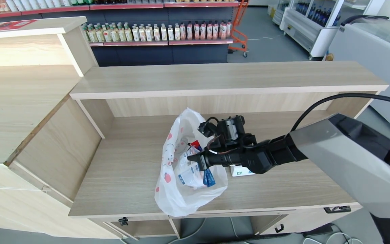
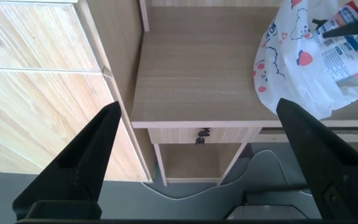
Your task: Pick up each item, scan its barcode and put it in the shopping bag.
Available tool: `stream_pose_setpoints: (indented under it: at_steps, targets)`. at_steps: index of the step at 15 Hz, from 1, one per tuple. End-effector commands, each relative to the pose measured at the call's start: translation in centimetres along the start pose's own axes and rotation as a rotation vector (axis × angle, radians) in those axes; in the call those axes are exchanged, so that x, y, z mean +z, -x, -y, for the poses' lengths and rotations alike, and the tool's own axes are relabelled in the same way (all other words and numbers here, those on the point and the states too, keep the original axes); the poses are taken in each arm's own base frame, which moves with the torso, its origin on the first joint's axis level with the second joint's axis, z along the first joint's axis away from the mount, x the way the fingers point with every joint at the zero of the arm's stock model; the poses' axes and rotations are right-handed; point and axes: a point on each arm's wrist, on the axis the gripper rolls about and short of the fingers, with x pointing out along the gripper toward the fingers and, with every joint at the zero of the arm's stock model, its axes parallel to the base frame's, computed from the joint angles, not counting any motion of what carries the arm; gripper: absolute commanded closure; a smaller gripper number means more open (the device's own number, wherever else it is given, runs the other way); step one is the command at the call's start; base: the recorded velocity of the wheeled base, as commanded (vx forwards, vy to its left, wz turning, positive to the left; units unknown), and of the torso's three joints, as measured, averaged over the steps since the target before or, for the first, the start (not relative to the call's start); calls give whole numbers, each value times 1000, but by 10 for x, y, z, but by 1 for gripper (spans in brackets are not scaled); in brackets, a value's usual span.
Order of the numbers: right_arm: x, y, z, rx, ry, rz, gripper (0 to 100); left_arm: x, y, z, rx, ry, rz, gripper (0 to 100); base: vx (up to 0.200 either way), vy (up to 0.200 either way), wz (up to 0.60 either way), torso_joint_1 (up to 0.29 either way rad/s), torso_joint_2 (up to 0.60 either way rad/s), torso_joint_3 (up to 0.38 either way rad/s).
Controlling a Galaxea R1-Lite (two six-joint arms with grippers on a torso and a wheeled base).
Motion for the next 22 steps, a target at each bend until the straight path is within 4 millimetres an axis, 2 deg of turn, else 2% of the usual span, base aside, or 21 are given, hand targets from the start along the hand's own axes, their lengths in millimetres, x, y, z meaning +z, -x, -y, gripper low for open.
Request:
stream_pose_setpoints:
  at_steps: [1, 6, 7, 10, 12, 13, 14, 15, 16, 18, 22]
  targets:
    - [-8, -11, 7, -5, 20, -10, 100, 0, 0, 0, 1, 1, 0, 0, 0, 0, 0, 0, 0, 0]
    - [-12, -20, 7, 2, 44, -14, 100, 0, 0, 0, 1, 1, 0, 0, 0, 0, 0, 0, 0, 0]
    - [-10, -21, 7, 6, 48, -7, 0, 0, 0, 0, 1, 1, 0, 0, 0, 0, 0, 0, 0, 0]
    - [4, -16, 4, 11, 22, 32, 0, 0, 0, 0, 1, 1, 0, 0, 0, 0, 0, 0, 0, 0]
    - [20, -5, -1, 17, -70, 67, 0, 0, 0, 0, 1, 1, 0, 0, 0, 0, 0, 0, 0, 0]
    - [20, -5, -1, 17, -70, 67, 0, 0, 0, 0, 1, 1, 0, 0, 0, 0, 0, 0, 0, 0]
    - [42, 14, -12, 49, -224, 111, 0, 0, 0, 0, 1, 1, 0, 0, 0, 0, 0, 0, 0, 0]
    - [49, 21, -15, 61, -262, 122, 0, 0, 0, 0, 1, 1, 0, 0, 0, 0, 0, 0, 0, 0]
    - [48, 23, -16, 60, -263, 117, 0, 0, 0, 0, 1, 1, 0, 0, 0, 0, 0, 0, 0, 0]
    - [37, 39, -4, 21, -291, 95, 0, 0, 0, 0, 1, 1, 0, 0, 0, 0, 0, 0, 0, 0]
    - [46, 63, 17, -33, -314, 140, 0, 0, 0, 0, 1, 1, 0, 0, 0, 0, 0, 0, 0, 0]
